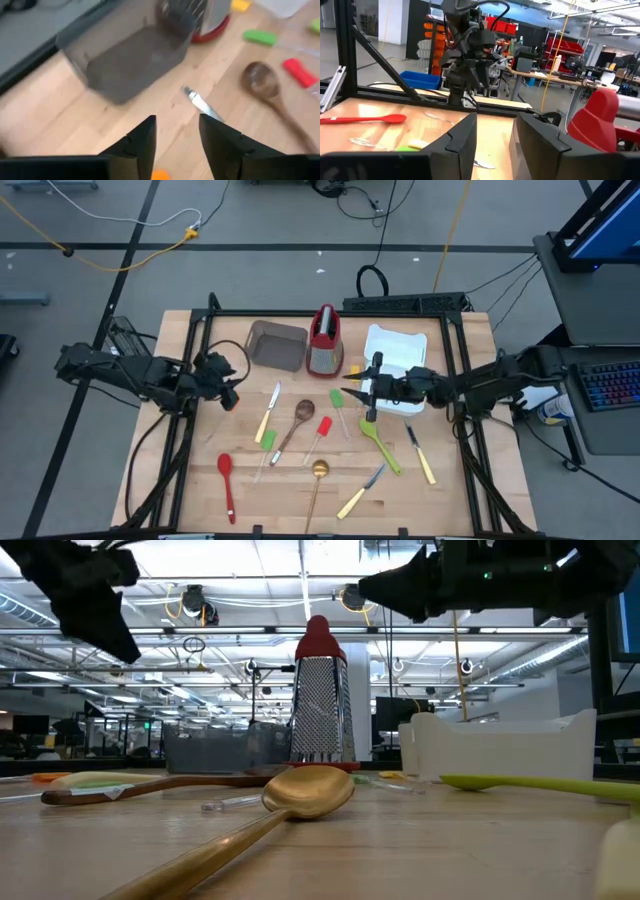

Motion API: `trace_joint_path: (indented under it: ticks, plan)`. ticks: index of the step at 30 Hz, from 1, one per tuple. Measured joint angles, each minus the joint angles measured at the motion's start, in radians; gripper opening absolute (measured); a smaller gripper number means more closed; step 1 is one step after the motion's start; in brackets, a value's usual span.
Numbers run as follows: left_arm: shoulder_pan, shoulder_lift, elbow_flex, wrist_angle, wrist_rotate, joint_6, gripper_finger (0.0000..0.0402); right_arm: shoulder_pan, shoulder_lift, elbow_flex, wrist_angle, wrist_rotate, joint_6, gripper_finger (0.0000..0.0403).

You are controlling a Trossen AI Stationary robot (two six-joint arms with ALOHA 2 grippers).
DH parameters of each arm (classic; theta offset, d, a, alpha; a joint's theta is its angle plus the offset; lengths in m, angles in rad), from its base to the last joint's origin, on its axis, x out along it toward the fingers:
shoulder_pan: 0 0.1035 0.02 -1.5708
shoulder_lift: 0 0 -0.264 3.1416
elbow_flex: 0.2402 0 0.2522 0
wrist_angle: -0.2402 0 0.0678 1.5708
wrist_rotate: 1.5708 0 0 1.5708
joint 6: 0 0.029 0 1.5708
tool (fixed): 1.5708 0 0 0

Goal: Pick & Place Kitchen Items
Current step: Put the orange spatula into the black bin

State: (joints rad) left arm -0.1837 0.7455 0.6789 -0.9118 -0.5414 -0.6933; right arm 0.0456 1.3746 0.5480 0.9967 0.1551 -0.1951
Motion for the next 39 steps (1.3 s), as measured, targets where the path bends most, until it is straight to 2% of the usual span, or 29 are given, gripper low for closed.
trace_joint_path:
  ticks: [7,10,14,22,27,36,39]
  plan:
    - [0.0,0.073,-0.11,-0.002,0.055,-0.217,0.0219,0.002,0.02,0.0,0.014,0.0,0.006,0.0132]
    - [0.0,0.101,-0.176,-0.001,0.075,-0.356,0.0228,0.002,0.019,0.0,0.017,0.0,0.017,0.0132]
    - [0.0,0.126,-0.252,0.013,0.135,-0.456,0.023,0.002,0.019,0.0,0.016,0.0,0.019,0.0132]
    - [0.0,0.132,-0.36,0.204,0.216,-0.468,0.023,0.002,0.019,0.0,0.016,0.0,0.019,0.0132]
    - [-0.001,0.131,-0.402,0.218,0.223,-0.486,0.023,0.002,0.019,0.0,0.016,0.0,0.019,0.0132]
    - [-0.002,0.131,-0.406,0.218,0.239,-0.448,0.0229,0.002,0.019,0.0,0.017,0.0,0.019,0.0132]
    - [-0.002,0.131,-0.406,0.211,0.254,-0.431,0.0216,0.002,0.019,0.0,0.017,0.0,0.019,0.0132]
